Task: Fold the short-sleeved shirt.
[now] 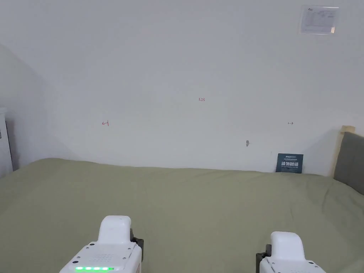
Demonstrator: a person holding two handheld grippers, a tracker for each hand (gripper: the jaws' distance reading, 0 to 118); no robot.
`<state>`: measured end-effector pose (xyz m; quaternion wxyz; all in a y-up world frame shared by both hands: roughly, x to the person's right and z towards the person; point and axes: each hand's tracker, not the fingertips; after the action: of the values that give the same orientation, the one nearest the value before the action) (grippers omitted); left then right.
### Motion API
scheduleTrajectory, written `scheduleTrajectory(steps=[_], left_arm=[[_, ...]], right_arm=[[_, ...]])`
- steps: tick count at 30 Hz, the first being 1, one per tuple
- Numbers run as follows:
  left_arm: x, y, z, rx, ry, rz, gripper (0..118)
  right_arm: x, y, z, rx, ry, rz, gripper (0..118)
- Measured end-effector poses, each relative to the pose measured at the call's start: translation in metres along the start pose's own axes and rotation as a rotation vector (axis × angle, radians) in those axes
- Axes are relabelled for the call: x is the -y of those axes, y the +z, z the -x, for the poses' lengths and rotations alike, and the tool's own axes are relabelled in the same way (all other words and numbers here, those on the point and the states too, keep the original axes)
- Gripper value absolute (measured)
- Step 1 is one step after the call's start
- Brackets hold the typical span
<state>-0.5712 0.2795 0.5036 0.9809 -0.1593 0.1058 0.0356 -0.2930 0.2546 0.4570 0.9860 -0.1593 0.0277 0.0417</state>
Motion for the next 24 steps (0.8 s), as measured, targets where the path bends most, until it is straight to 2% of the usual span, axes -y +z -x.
scheduleTrajectory(steps=[12, 24], left_arm=[[0.002, 0.003, 0.007, -0.019, -0.004, 0.007, 0], [0.003, 0.003, 0.009, -0.029, -0.016, 0.012, 0]], right_arm=[[0.0, 0.004, -0.005, 0.009, -0.028, 0.011, 1], [0.002, -0.001, -0.011, 0.012, -0.024, 0.012, 1]])
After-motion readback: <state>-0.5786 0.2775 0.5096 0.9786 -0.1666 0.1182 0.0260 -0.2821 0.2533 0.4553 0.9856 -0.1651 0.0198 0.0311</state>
